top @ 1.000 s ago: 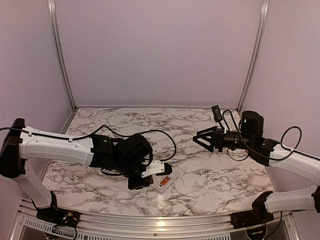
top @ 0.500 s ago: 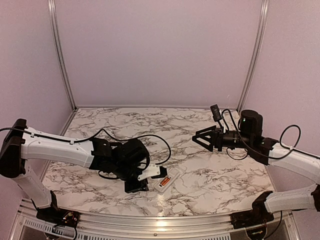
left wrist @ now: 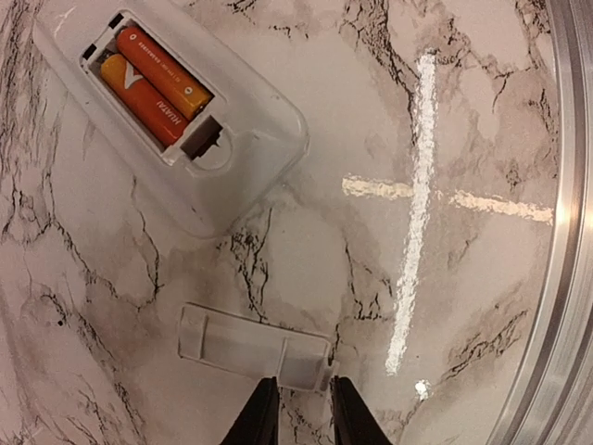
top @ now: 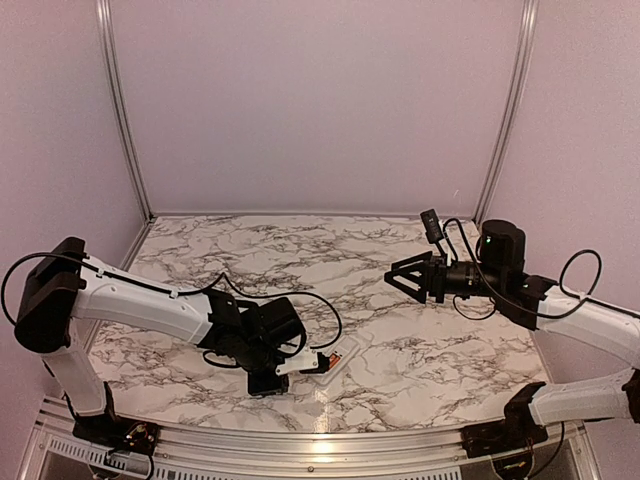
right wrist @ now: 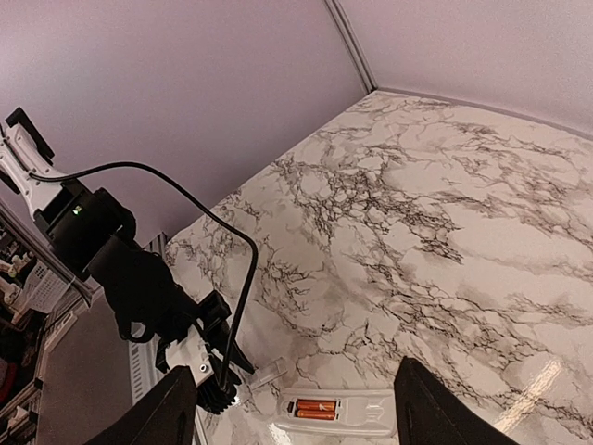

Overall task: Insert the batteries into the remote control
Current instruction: Pick up the battery cover from the center of the board.

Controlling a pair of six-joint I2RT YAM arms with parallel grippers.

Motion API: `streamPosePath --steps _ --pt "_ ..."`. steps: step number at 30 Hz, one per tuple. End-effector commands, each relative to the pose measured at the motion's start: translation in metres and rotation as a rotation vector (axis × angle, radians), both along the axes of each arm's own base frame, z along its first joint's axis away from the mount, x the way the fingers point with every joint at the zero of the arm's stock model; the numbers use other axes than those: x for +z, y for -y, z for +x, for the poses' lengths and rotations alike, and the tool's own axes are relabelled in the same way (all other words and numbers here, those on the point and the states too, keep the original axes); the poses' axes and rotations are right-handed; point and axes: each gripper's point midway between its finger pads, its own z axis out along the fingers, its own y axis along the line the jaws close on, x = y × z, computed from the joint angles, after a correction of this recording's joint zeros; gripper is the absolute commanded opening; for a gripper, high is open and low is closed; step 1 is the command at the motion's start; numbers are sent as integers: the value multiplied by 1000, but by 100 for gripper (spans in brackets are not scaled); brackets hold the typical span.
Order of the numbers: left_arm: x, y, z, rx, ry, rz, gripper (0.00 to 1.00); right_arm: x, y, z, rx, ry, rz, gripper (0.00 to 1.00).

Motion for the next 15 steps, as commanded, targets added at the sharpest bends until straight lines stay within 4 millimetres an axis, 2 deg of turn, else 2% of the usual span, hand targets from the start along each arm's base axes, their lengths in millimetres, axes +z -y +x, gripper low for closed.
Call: streamPosePath --steps 1,6,15 --pt "-12 -4 -4 -24 -20 40 21 13 0 3 1 33 11 71" --pt "-17 -3 -9 -41 -32 51 21 12 0 3 1 32 9 71" --pt "-25 -4 -15 -51 -53 74 6 11 0 4 -1 30 6 71"
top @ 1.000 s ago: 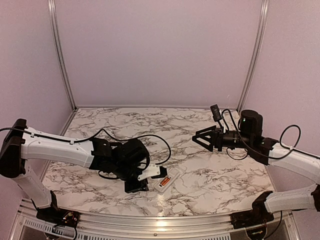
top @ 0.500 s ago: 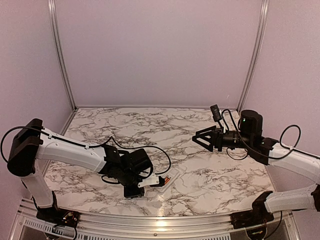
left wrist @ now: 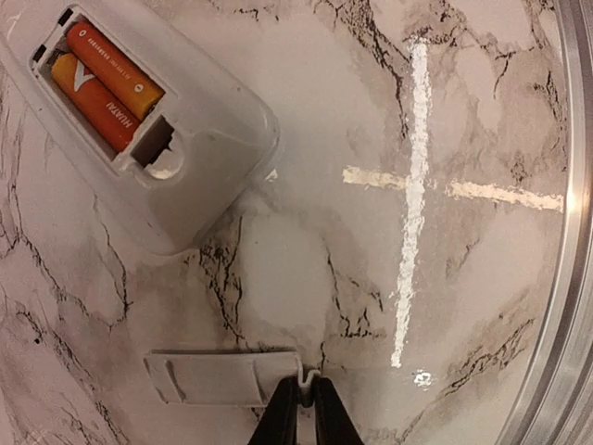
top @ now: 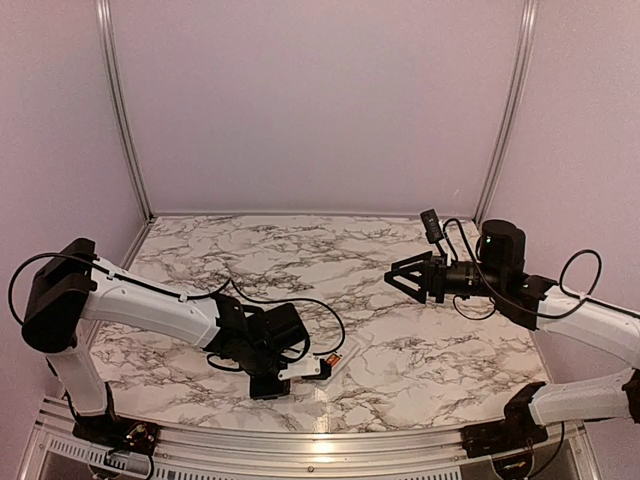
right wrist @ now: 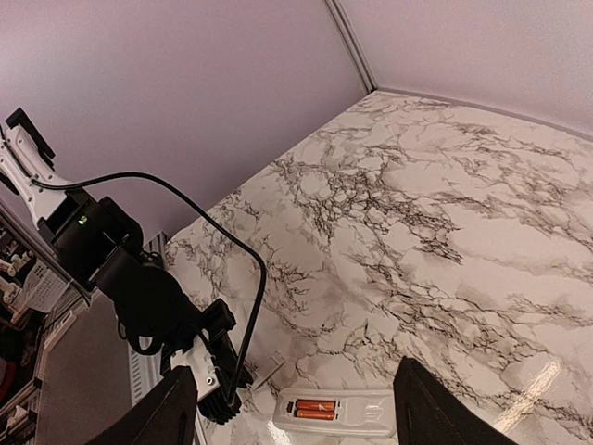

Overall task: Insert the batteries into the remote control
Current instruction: Pick up the battery cover from the center of the board, then pass from the left arm to the right

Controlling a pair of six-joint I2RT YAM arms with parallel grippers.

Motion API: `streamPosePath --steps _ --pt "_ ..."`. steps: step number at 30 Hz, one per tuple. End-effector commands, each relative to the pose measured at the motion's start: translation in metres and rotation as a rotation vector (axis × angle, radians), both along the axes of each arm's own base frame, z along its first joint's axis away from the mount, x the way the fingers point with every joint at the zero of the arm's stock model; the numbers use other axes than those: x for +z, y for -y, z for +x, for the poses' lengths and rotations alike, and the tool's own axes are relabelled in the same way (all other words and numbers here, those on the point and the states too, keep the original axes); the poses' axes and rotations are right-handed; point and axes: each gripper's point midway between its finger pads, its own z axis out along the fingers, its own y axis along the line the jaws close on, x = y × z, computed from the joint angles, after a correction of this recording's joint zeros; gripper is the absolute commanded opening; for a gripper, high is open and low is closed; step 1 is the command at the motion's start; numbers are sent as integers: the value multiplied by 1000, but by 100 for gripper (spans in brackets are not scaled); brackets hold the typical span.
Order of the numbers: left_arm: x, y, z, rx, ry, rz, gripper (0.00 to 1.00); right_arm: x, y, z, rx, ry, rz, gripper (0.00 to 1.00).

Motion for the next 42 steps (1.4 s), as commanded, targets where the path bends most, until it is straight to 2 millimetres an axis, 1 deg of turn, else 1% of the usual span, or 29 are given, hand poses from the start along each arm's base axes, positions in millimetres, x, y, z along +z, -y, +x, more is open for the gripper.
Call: streamPosePath --steps 1,5,8,10,11,13,15,16,17,20,24,26,28,31,35,39,42 --pt "-9 -5 -9 -14 -39 37 5 11 0 4 -2 28 7 71" --pt "2 -1 -11 -12 -47 0 0 9 -1 5 0 22 5 71" --pt "21 7 -13 -13 -56 -56 0 9 -1 5 1 26 6 71" --pt "42 17 -18 -25 -78 -126 0 9 -2 5 7 26 6 71" --pt "57 22 -22 -35 -93 -173 0 10 -3 4 14 30 9 70" --pt "88 33 -32 -71 -136 -272 0 16 -5 2 35 48 25 70" --pt "122 42 -46 -123 -193 -376 0 27 -8 -5 82 78 58 70" --pt "139 46 -54 -152 -224 -428 0 34 -10 -11 114 97 78 71" --pt "159 48 -61 -182 -250 -481 0 41 -12 -21 169 116 102 71" --pt "202 52 -81 -261 -331 -597 0 63 -19 -45 285 196 150 72" --pt "252 49 -101 -350 -399 -714 0 90 -34 -91 460 332 183 72" --pt "272 45 -110 -390 -426 -760 0 99 -42 -112 527 398 175 72" --pt "289 39 -118 -428 -450 -797 0 104 -47 -129 579 443 174 71" --pt "312 32 -127 -468 -473 -859 1 109 -53 -148 646 467 188 69" --pt "336 24 -135 -501 -493 -938 1 111 -66 -168 734 479 186 60" --pt "349 19 -141 -519 -507 -993 2 110 -79 -184 794 496 174 57" --pt "351 17 -144 -527 -522 -1004 3 111 -89 -193 816 513 169 56"
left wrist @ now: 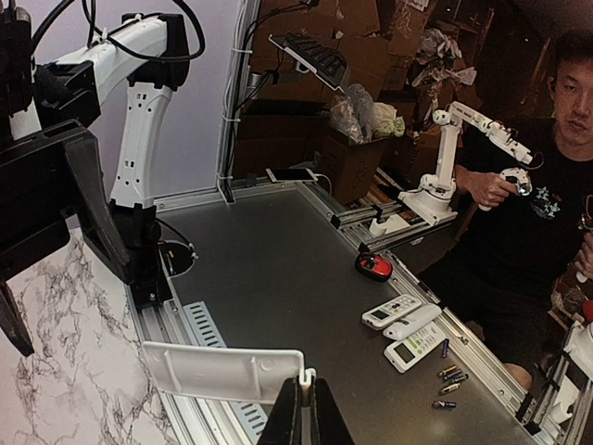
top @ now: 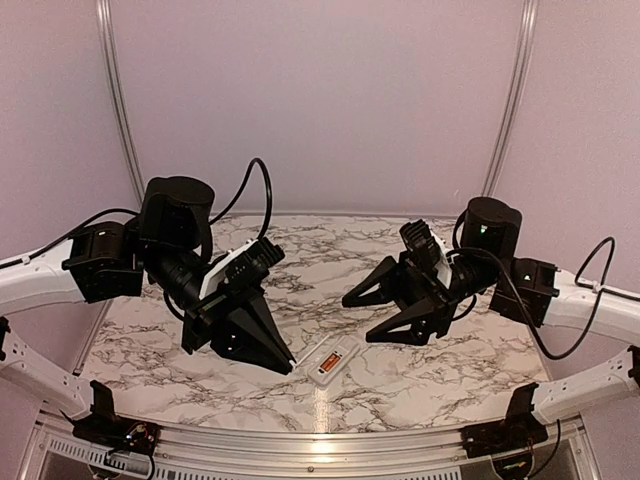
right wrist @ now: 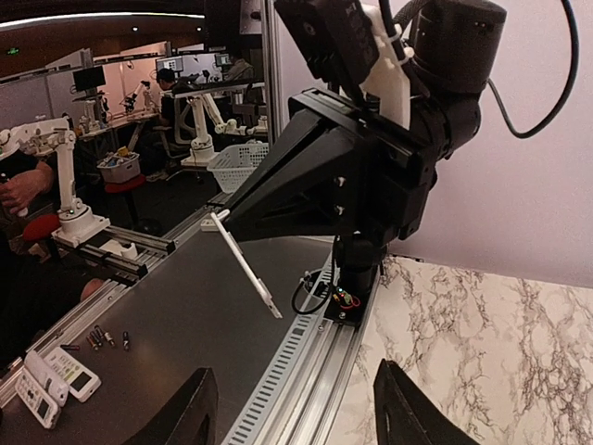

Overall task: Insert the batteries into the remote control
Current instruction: Pass from the left arm to the right

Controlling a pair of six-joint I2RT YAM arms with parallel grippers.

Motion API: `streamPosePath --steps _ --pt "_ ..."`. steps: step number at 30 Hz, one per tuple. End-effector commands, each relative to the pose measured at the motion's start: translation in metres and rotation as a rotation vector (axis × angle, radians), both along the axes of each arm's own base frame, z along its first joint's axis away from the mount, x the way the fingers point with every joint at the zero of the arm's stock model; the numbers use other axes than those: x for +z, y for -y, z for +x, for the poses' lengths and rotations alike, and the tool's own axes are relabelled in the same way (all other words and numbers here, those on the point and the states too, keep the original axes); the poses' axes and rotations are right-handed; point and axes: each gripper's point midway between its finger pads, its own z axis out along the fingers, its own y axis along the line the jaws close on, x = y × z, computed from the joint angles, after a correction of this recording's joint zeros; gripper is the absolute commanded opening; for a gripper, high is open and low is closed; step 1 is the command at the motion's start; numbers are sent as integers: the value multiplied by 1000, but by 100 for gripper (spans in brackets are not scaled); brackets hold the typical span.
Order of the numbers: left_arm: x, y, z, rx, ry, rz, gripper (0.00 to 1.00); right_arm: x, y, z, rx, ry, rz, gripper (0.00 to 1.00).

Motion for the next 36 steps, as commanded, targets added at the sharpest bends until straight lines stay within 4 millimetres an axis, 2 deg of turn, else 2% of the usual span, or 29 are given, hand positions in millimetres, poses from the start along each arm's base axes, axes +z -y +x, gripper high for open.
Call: streamPosePath --steps 1,7,12,19,22,30,36 --pt "12 -4 -11 -47 -32 -49 3 9 -12 -15 38 59 5 56" --pt "14 -5 -17 -71 -36 -70 3 10 -33 -27 88 82 -8 54" --pt "15 -6 -18 -69 -31 -87 3 4 -43 -39 128 87 -35 48" --pt "13 -6 -18 -70 -29 -92 3 8 -45 -54 172 93 -32 34" --pt "11 -5 -17 -63 -27 -88 3 7 -46 -55 173 94 -36 26" --pt "11 -4 -17 -64 -26 -93 3 8 -45 -59 201 91 -34 14" --pt "10 -1 -16 -63 -33 -85 10 7 -46 -60 212 89 -39 6"
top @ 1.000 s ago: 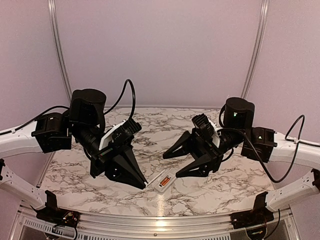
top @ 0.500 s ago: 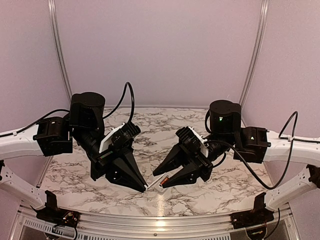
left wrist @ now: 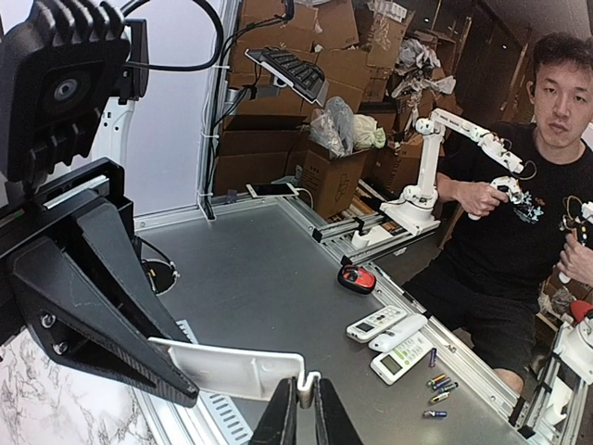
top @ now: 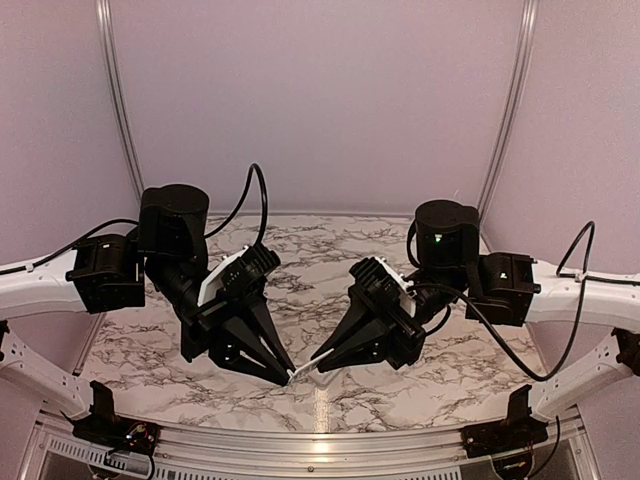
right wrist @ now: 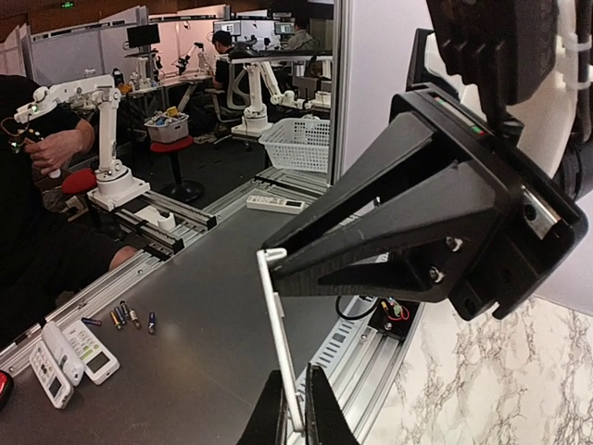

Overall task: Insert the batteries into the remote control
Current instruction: Pass from the left arm to the right, then pass from the right arm to the left

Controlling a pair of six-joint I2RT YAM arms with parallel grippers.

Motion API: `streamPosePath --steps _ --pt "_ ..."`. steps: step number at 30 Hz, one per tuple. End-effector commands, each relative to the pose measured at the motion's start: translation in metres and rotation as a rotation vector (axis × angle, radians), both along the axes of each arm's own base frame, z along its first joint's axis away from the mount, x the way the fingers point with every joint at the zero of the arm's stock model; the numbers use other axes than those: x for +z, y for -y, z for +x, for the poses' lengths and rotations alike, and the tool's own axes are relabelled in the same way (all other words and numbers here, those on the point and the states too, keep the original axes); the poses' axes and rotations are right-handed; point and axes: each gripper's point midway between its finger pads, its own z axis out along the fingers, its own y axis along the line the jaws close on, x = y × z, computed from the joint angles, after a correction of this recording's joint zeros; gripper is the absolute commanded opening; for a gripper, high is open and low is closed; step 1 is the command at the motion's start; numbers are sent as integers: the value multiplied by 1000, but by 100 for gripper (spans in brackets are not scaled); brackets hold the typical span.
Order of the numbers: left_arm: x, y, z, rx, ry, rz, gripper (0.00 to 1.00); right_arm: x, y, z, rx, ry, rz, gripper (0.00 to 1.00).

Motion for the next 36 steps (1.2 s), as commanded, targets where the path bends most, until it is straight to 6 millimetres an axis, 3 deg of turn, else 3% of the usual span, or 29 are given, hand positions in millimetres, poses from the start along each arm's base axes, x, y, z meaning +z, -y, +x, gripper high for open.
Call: streamPosePath --steps 1,6,9,15,20,23,28,32,36 --pt "4 0 -2 -8 4 -23 13 11 -1 -6 32 7 16 5" --pt "5 -2 -2 -6 10 -26 39 11 0 -6 31 11 14 0" --pt "5 -1 7 69 56 -31 48 11 2 -6 30 10 11 0" --pt "6 0 55 402 197 -70 59 -6 -7 7 -48 -35 -77 0" --pt "0 -9 93 641 296 -46 64 -32 -9 39 -125 -157 -185 0" --pt "-18 -14 112 734 383 28 65 -46 -7 65 -196 -250 -248 0" --pt "-71 -24 136 854 598 199 65 -85 1 105 -295 -422 -379 0" --pt "-109 -23 134 853 752 291 63 -115 6 118 -338 -524 -457 0" --pt "-133 -19 135 844 860 336 62 -137 9 121 -338 -601 -518 0"
